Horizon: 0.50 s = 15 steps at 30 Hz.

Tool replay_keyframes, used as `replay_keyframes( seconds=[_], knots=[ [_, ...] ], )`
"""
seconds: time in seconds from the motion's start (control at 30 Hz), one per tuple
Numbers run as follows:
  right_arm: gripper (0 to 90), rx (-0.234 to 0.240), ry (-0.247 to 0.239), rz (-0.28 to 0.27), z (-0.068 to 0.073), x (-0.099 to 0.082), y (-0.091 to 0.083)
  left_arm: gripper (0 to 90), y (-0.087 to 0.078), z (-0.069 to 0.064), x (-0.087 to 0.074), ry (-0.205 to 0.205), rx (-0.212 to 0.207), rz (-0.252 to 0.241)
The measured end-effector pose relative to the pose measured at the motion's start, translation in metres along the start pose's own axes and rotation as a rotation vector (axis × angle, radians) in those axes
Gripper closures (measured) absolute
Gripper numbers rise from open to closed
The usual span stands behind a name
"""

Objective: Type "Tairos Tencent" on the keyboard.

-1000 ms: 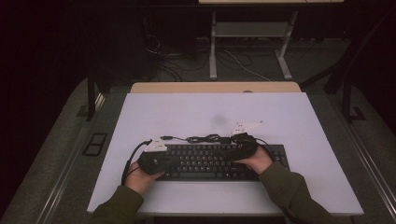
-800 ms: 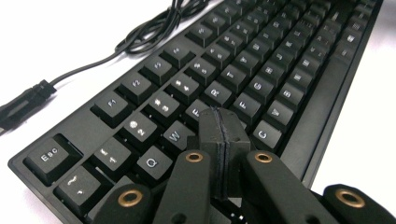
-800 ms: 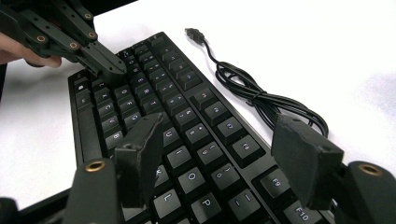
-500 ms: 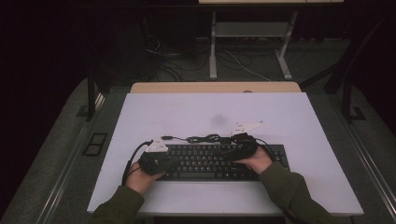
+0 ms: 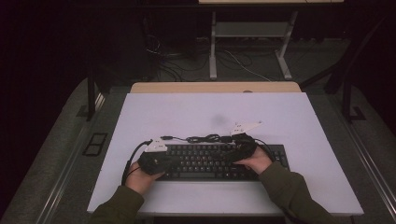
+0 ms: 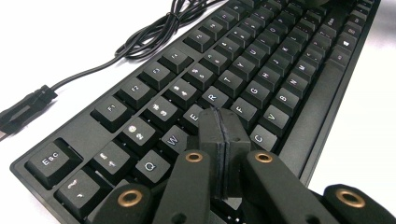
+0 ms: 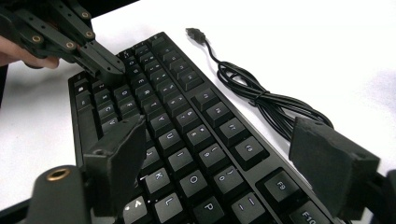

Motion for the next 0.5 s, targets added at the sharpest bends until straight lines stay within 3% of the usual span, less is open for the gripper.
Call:
replay_keyframes(
  seconds=[0.27, 0.5],
  knots=[
    [17.5, -0.016, -0.009, -0.001, -0.0003, -0.0005, 0.0008, 88.9, -0.0037, -0.0029, 0.0034, -0.007, -0.011, -0.017],
    [17.4, -0.024, -0.009, -0.004, -0.0005, -0.0004, 0.0003, 88.9, -0.0047, -0.0085, 0.0049, -0.009, -0.049, -0.028]
  ],
)
Point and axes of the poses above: each handheld gripper's, and its own axes: y roughly forward along the jaws, x roughly out of its top, z roughly to its left, the point moved 2 cm from there along y, roughly forward along the jaws, and after that the axes turned 6 degrees about x, right-handed, at the moved point
